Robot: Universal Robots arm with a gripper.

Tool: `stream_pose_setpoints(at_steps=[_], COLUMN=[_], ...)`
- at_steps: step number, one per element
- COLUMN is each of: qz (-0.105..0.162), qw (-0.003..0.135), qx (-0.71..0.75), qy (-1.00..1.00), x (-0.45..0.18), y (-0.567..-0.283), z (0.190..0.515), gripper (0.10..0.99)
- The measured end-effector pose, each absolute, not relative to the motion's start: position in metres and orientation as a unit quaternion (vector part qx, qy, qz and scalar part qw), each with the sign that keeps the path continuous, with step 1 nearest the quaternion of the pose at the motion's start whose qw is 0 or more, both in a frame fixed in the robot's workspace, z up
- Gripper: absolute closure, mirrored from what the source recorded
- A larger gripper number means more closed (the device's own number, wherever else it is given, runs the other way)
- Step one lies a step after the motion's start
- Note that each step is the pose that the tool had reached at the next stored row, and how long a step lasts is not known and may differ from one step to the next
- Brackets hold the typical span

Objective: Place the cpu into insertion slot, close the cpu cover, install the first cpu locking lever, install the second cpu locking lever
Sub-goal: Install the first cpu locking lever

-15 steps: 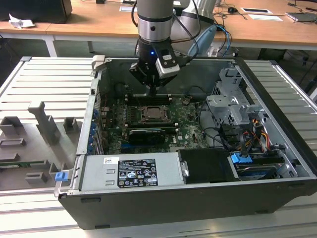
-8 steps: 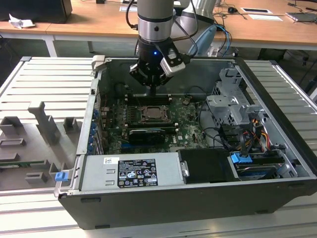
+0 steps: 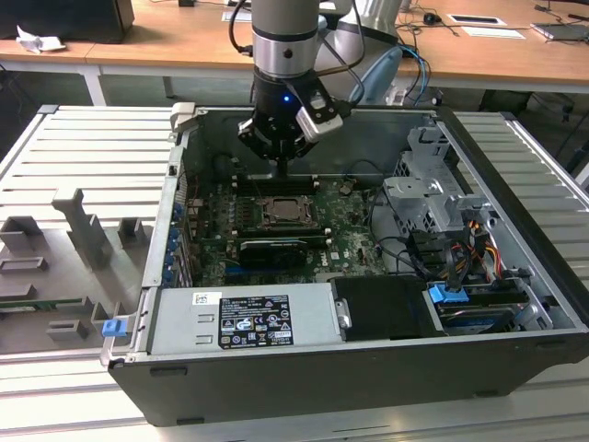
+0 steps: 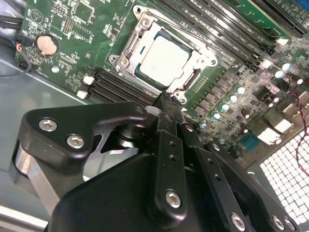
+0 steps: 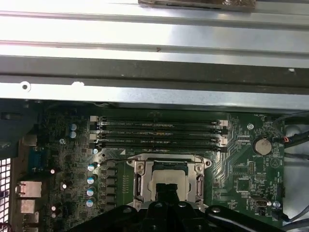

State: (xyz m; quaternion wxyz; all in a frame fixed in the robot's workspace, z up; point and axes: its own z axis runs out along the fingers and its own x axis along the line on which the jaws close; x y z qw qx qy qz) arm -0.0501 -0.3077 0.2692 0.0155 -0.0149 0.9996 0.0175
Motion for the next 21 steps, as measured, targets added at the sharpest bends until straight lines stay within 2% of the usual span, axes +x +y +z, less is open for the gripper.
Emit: stream_pose_setpoints(at_steps=[21], qz=[0.018], qw=[0.016], qx=[-0.015], qy=[1.0], x=[-0.087], y=[-0.308], z=[0.267], gripper=[0.98])
